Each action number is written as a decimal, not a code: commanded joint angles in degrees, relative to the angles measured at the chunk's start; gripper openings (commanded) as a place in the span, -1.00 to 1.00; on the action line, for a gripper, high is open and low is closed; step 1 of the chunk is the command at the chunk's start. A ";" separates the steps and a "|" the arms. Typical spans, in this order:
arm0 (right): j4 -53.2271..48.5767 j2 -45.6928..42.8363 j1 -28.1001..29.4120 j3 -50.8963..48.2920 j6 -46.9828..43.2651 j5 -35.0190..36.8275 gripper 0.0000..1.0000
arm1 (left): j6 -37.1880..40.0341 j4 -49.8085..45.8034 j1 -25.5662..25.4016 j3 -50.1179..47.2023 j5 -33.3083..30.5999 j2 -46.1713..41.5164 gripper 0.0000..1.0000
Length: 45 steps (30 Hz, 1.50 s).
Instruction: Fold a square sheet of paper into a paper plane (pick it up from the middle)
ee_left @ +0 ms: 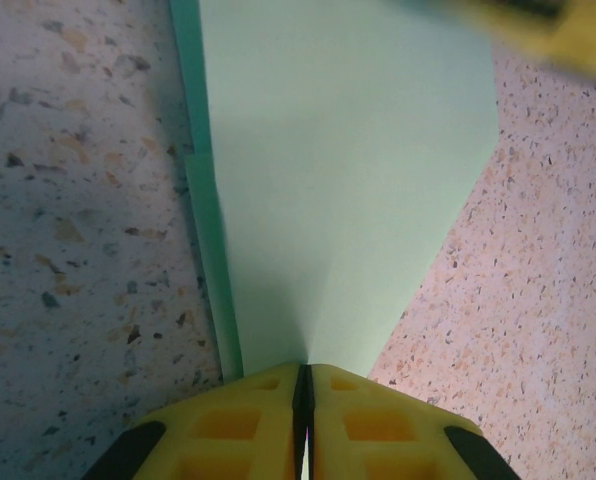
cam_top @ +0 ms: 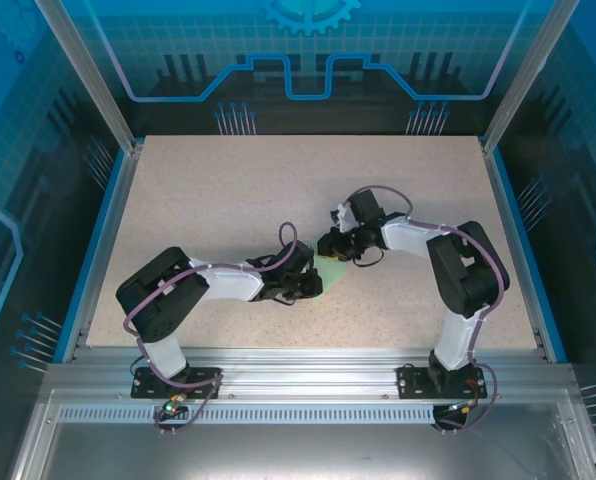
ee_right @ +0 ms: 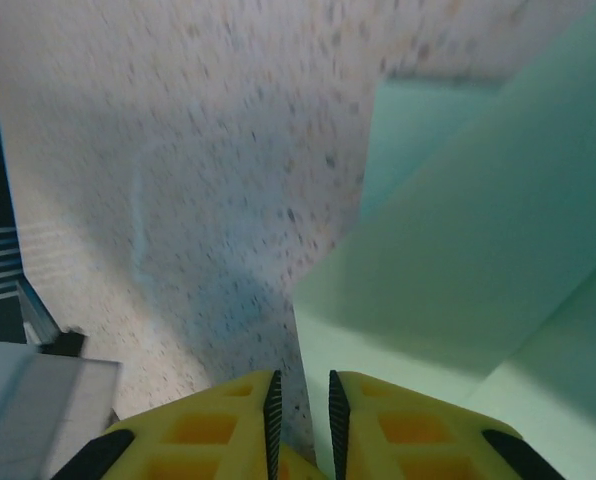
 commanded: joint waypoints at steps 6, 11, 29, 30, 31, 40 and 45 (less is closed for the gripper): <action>-0.94 6.45 -0.12 0.26 -0.13 5.95 -0.61 | 1.21 -10.22 -0.94 -2.22 0.94 0.80 -0.71; -1.01 8.05 -0.21 0.22 -0.25 6.47 -0.63 | 2.87 -12.51 -1.67 -3.45 2.84 -1.44 -0.70; -1.32 4.30 0.66 1.32 -0.82 3.24 -0.55 | 1.80 -21.67 1.81 -11.89 2.15 -29.85 -0.50; -1.53 3.30 0.74 1.64 -0.98 3.18 -0.54 | 1.90 -21.67 3.33 -11.70 2.24 -31.11 -0.48; -2.30 2.22 0.76 2.17 -1.29 3.35 -0.53 | 2.49 -21.77 4.84 -11.06 2.73 -32.07 -0.47; -7.06 -6.19 0.25 2.12 -2.25 7.31 -0.44 | 6.00 -18.38 7.72 2.32 7.06 -19.69 -0.48; -6.88 -9.94 -1.82 -2.33 -1.33 8.62 -0.41 | 4.69 -13.18 7.72 7.08 11.48 -10.98 -0.52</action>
